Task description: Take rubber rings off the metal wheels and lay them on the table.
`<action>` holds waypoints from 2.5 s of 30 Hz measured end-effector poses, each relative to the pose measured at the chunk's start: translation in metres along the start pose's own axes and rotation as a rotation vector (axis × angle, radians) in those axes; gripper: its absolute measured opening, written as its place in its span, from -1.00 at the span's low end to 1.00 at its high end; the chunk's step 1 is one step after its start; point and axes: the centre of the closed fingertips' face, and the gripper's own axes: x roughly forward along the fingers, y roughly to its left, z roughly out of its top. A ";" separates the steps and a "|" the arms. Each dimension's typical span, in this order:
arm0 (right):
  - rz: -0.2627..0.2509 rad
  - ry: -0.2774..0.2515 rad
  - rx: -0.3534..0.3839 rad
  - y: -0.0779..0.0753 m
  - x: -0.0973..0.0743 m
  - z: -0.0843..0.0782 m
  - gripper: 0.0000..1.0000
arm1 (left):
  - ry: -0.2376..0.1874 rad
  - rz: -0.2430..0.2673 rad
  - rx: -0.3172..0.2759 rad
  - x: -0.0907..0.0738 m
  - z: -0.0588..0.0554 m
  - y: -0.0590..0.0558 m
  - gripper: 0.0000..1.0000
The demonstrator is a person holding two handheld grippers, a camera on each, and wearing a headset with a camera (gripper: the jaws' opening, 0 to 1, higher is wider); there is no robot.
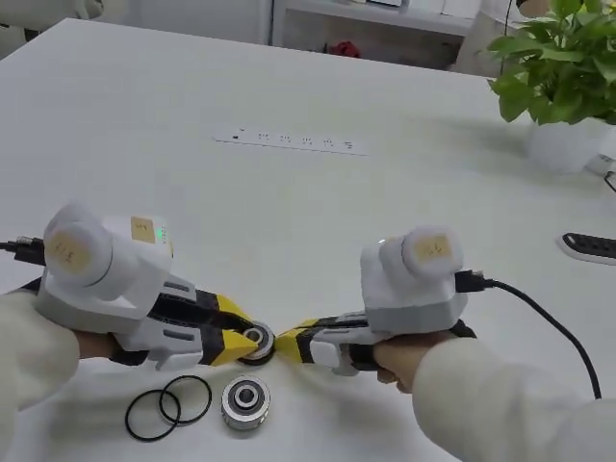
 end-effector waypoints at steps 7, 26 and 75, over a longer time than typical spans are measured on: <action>0.031 0.019 0.162 0.002 -0.001 -0.003 -1.00 | -0.002 -0.001 0.002 0.000 0.000 0.000 -0.72; 0.083 -0.052 0.409 0.005 -0.009 0.007 -1.00 | -0.022 0.002 0.006 0.000 0.000 0.000 -0.72; 0.072 -0.001 0.096 0.005 -0.014 0.011 -0.78 | -0.017 0.007 0.032 0.004 0.002 -0.001 -0.72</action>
